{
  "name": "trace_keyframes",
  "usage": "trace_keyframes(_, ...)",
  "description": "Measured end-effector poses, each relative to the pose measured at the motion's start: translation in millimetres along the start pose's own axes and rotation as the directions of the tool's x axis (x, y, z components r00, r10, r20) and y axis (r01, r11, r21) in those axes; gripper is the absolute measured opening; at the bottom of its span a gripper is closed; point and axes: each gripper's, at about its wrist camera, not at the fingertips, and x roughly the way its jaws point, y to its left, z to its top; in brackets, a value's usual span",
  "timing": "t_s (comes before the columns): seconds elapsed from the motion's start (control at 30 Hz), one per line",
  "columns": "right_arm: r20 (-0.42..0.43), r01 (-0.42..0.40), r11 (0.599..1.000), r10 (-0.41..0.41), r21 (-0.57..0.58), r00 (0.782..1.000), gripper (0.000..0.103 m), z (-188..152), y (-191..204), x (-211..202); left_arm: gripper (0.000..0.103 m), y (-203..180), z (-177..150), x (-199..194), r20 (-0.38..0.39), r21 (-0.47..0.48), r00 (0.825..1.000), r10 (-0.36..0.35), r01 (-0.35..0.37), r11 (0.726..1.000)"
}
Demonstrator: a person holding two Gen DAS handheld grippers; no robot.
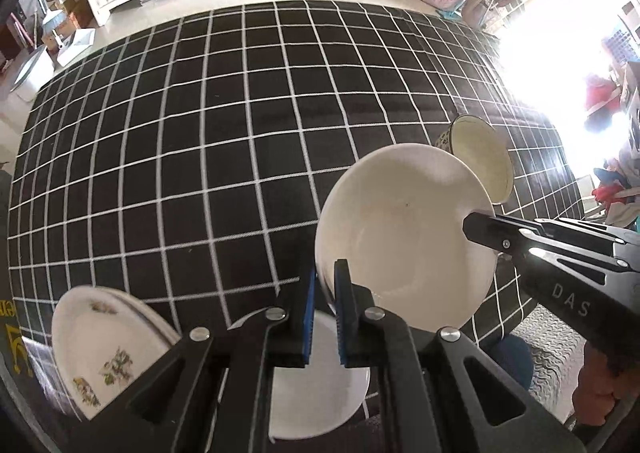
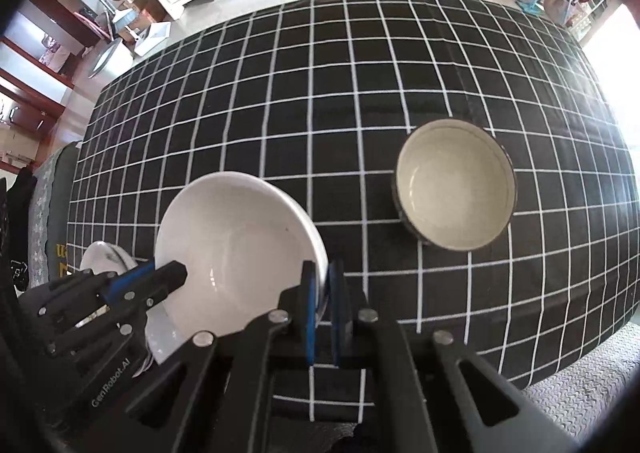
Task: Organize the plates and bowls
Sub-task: 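Lift the cream bowl with the left tool over the white bowl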
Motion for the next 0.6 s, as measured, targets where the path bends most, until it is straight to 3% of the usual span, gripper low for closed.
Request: trace_keyframes(0.6, -0.01, -0.023, 0.997, 0.022, -0.07, 1.0, 0.009, -11.1, 84.9, 13.8, 0.007, 45.5, -59.7, -52.3, 0.037, -0.059, 0.998, 0.052, -0.05, 0.997)
